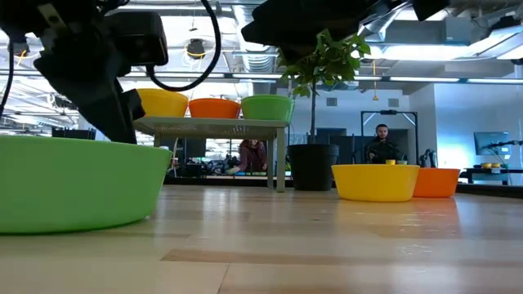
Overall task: Pick & Place Mini bowls
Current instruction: Stack the green bowl on top of the other green bowls on the shelf
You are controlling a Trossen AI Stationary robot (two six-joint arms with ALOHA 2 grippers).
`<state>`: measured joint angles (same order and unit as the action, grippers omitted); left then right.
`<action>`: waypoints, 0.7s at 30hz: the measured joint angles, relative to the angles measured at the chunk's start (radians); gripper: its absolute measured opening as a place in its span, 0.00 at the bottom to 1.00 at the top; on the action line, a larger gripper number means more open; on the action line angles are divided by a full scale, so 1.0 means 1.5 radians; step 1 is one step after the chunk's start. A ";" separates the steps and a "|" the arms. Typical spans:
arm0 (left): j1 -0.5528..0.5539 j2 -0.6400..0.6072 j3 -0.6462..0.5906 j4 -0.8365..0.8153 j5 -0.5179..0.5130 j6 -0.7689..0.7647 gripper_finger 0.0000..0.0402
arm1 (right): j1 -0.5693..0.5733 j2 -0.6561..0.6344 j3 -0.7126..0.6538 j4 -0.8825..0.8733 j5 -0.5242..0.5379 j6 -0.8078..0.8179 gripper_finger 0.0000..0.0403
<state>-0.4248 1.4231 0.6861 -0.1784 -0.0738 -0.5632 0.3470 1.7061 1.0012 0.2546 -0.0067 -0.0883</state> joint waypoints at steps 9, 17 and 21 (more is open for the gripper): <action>0.000 0.006 0.000 -0.054 -0.033 -0.015 0.37 | 0.009 0.012 -0.001 0.010 -0.013 0.000 0.48; 0.000 0.006 -0.004 -0.049 -0.018 -0.016 0.36 | 0.021 0.047 0.001 0.076 -0.013 0.001 0.47; 0.000 0.006 -0.020 -0.047 -0.020 -0.017 0.30 | 0.023 0.093 0.016 0.089 -0.018 0.000 0.44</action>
<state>-0.4248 1.4319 0.6558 -0.2488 -0.1035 -0.5880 0.3808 1.8456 1.0255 0.3883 -0.0344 -0.0876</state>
